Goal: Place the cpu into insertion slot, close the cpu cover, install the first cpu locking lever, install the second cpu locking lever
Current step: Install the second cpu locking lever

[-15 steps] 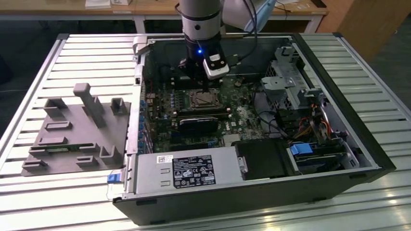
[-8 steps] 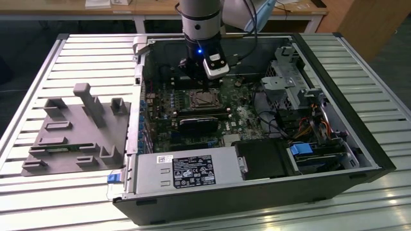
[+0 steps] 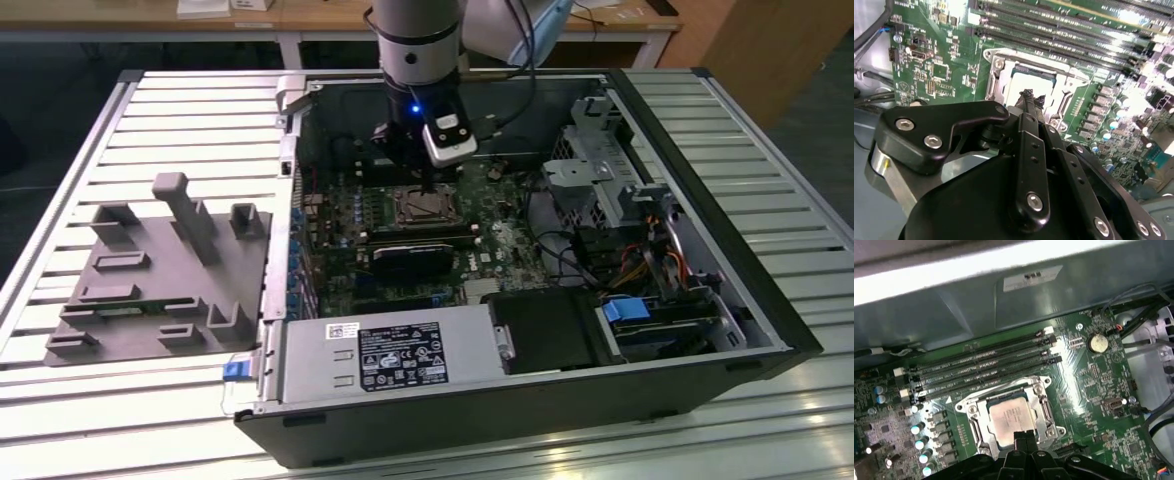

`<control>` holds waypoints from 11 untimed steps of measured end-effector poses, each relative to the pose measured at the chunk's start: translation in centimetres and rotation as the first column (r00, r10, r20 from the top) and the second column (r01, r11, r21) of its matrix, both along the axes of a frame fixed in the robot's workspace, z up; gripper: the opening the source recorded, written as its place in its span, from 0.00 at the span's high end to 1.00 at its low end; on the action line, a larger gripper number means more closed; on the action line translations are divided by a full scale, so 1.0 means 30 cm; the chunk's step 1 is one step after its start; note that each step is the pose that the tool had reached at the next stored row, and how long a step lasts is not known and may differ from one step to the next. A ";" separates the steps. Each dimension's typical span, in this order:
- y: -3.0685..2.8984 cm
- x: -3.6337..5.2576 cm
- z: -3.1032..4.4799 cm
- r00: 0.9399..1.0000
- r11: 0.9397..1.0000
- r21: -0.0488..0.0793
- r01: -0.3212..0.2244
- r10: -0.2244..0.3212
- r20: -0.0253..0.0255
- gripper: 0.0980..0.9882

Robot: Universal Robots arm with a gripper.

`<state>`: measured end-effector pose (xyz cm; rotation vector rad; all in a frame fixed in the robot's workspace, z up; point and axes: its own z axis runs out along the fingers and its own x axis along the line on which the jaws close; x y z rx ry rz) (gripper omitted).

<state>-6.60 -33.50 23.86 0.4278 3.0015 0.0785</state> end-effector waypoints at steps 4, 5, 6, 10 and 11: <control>-0.031 0.000 0.000 1.000 1.000 0.001 0.000 0.000 0.000 0.99; -0.038 0.000 0.000 1.000 1.000 0.001 0.000 0.000 0.000 0.99; -0.044 0.000 0.000 1.000 1.000 0.001 0.000 0.000 0.000 0.99; -0.072 0.000 0.000 1.000 1.000 0.001 0.000 0.000 0.000 0.99; -0.079 0.000 0.000 1.000 1.000 0.001 0.000 0.000 0.000 0.99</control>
